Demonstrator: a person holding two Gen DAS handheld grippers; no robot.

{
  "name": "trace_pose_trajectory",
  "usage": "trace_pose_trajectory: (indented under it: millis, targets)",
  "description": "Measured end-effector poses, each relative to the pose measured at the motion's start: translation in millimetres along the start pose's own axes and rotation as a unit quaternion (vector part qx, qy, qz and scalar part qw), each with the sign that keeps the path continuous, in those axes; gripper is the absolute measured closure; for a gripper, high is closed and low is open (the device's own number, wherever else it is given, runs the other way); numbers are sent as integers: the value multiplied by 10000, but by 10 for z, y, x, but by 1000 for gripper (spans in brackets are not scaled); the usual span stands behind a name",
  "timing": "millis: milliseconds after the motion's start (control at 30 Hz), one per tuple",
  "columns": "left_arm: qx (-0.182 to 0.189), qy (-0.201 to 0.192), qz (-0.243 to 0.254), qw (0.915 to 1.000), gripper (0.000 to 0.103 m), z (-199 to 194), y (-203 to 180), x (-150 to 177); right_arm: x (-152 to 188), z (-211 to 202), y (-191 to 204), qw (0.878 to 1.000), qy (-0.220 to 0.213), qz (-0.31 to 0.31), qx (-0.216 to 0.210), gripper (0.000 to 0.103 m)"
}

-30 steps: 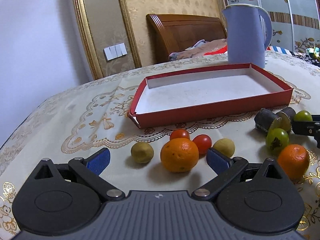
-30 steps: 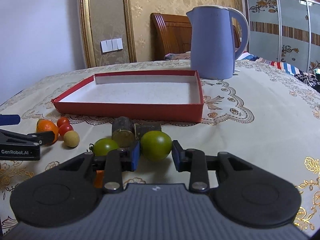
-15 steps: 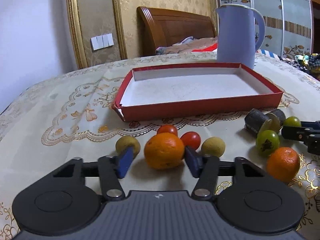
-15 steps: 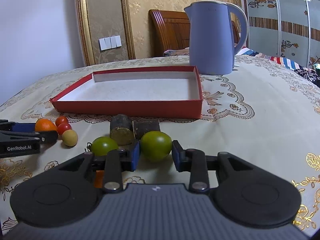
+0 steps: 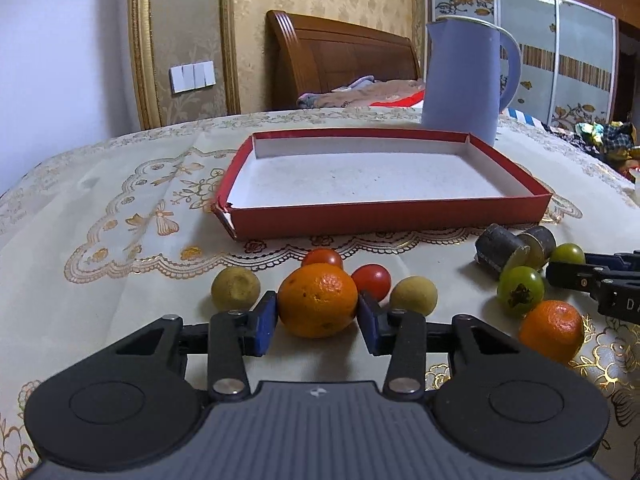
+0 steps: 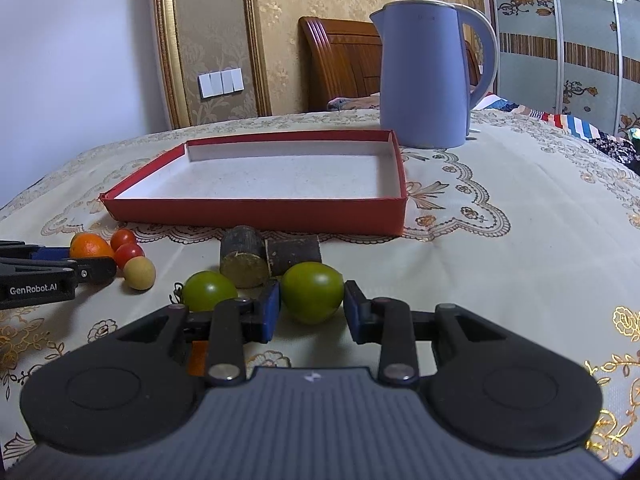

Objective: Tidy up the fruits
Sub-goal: 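Close the left gripper on the mandarin orange while the right gripper holds the lime, then carry the orange in the left gripper and lime in the right over the tray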

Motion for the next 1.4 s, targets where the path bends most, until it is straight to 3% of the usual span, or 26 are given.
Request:
trace_pose_trajectory:
  millis: [400, 933, 1400]
  targets:
    - [-250, -34, -92, 9996, 61, -18, 72, -8, -14, -36, -6, 9999, -102, -5, 31, 71]
    - [-188, -213, -276, 9992, 61, -129, 61, -103, -83, -114, -7, 9993, -362, -25, 52, 71]
    - [-176, -309, -139, 9993, 61, -39, -77, -339, -435, -105, 72, 9971, -699, -280, 143, 71]
Point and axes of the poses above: each gripper's, at about its wrist camera, not at the fingertips, and z roughly the way its jaws point, y to its left, x to its underside, the point moved 9 cm from there along z, roughly the way its jaws point, and after that the axes turned 4 degrees about -y, right-handed, at the moved point
